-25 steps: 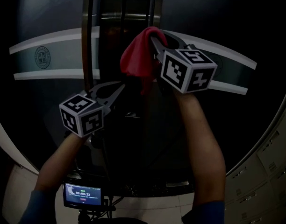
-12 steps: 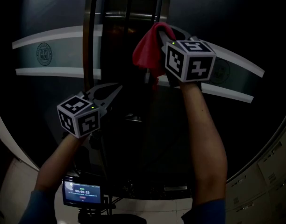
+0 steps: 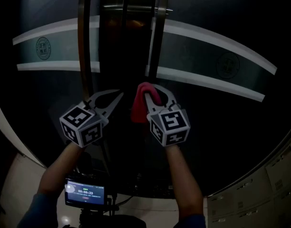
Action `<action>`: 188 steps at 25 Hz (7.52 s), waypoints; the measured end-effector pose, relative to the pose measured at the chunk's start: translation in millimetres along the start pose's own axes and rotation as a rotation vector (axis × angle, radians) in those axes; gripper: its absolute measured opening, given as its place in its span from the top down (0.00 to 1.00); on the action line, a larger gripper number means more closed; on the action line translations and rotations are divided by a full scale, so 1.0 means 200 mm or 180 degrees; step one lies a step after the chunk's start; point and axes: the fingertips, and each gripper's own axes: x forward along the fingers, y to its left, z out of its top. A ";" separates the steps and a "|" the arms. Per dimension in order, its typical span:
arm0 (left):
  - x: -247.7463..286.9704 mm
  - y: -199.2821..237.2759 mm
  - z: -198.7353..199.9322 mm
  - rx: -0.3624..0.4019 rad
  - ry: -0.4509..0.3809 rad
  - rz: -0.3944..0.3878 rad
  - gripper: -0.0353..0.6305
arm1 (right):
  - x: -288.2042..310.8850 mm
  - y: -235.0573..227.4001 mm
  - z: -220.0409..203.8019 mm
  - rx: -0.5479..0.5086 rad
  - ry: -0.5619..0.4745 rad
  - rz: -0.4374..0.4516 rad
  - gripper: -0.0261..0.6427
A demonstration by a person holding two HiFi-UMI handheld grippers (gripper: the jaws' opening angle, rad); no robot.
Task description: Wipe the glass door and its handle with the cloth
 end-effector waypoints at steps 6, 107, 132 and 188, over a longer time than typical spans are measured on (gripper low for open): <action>0.01 -0.02 -0.08 0.0059 0.0136 0.0044 0.93 | -0.12 0.11 -0.39 0.0387 0.0252 0.0005 0.92; -1.72 -0.16 -0.54 -0.0166 0.0475 0.0068 0.93 | -0.67 1.86 -0.04 0.0591 0.0207 0.0040 0.92; -1.87 -0.06 -0.53 -0.0410 0.0359 -0.0299 0.93 | -0.58 2.10 -0.06 0.0388 0.0369 -0.0366 0.92; -1.22 0.55 -1.13 -0.0322 0.0846 -0.0450 0.93 | 0.26 1.53 -1.37 0.1174 0.0977 -0.0936 0.92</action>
